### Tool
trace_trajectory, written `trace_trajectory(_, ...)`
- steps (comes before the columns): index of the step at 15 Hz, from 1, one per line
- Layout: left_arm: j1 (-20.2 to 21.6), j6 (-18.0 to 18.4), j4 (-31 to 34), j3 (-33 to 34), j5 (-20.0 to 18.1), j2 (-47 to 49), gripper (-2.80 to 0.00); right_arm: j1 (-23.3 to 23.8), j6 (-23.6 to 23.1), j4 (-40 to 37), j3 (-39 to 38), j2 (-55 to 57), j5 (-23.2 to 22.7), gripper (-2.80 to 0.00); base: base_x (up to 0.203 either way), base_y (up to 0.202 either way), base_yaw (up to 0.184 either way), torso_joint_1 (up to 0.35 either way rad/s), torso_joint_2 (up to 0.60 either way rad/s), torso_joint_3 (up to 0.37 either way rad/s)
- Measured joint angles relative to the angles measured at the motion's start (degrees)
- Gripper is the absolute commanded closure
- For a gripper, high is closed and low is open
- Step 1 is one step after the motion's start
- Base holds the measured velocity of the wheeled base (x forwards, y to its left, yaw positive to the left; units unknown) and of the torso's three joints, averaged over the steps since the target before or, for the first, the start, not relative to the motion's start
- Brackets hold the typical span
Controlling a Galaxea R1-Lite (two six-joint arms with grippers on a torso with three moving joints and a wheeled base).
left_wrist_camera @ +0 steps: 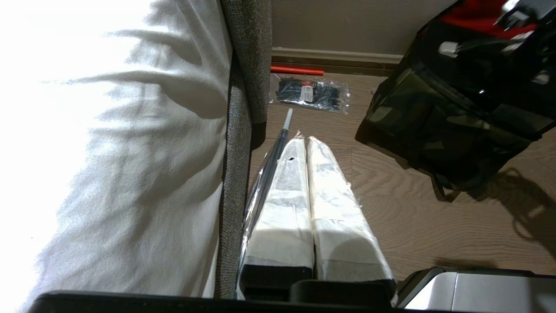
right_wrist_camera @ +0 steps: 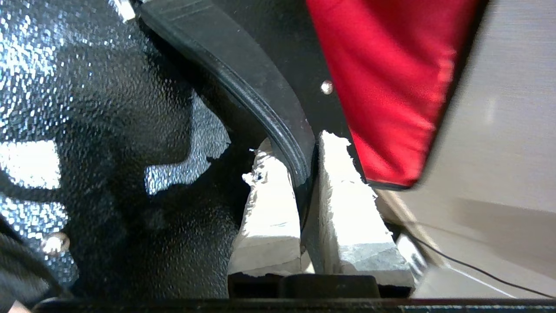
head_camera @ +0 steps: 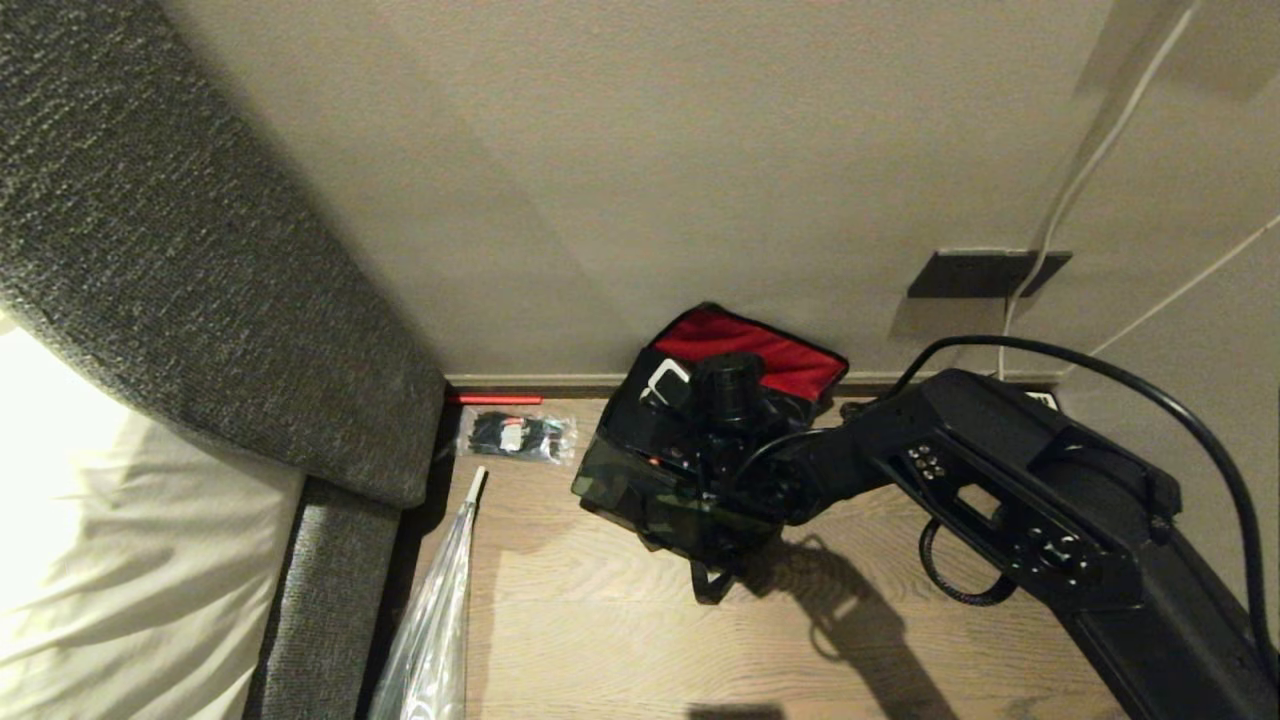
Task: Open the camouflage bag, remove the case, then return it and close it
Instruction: Lift the black box
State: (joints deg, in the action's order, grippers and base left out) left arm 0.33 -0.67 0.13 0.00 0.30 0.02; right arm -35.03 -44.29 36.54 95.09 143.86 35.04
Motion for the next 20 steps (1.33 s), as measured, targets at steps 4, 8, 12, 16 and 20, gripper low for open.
trace_trajectory(4, 0.0, 0.0, 0.0, 0.0, 0.0, 0.0, 0.0, 0.5, -0.5, -1.5, -5.8, -7.2, 0.0, 0.0, 0.0, 0.0, 0.0, 0.0, 0.0, 0.0)
trace_trajectory(8, 0.0, 0.0, 0.0, 0.0, 0.0, 0.0, 0.0, 1.3, 0.1, -3.7, -9.5, -12.4, 0.1, 0.0, 0.0, 0.0, 0.0, 0.0, 0.0, 0.0)
trace_trajectory(12, 0.0, 0.0, 0.0, 0.0, 0.0, 0.0, 0.0, 2.8, -1.5, -7.1, -9.9, -15.9, 0.1, 0.0, 0.0, 0.0, 0.0, 0.0, 0.0, 0.0)
trace_trajectory(16, 0.0, 0.0, 0.0, 0.0, 0.0, 0.0, 0.0, 3.4, -1.8, -9.4, -11.5, -18.5, 0.4, 0.0, 0.0, 0.0, 0.0, 0.0, 0.0, 0.0)
trace_trajectory(20, 0.0, 0.0, 0.0, 0.0, 0.0, 0.0, 0.0, 3.3, -2.9, -9.4, -12.9, -21.1, 0.2, 0.0, 0.0, 0.0, 0.0, 0.0, 0.0, 0.0)
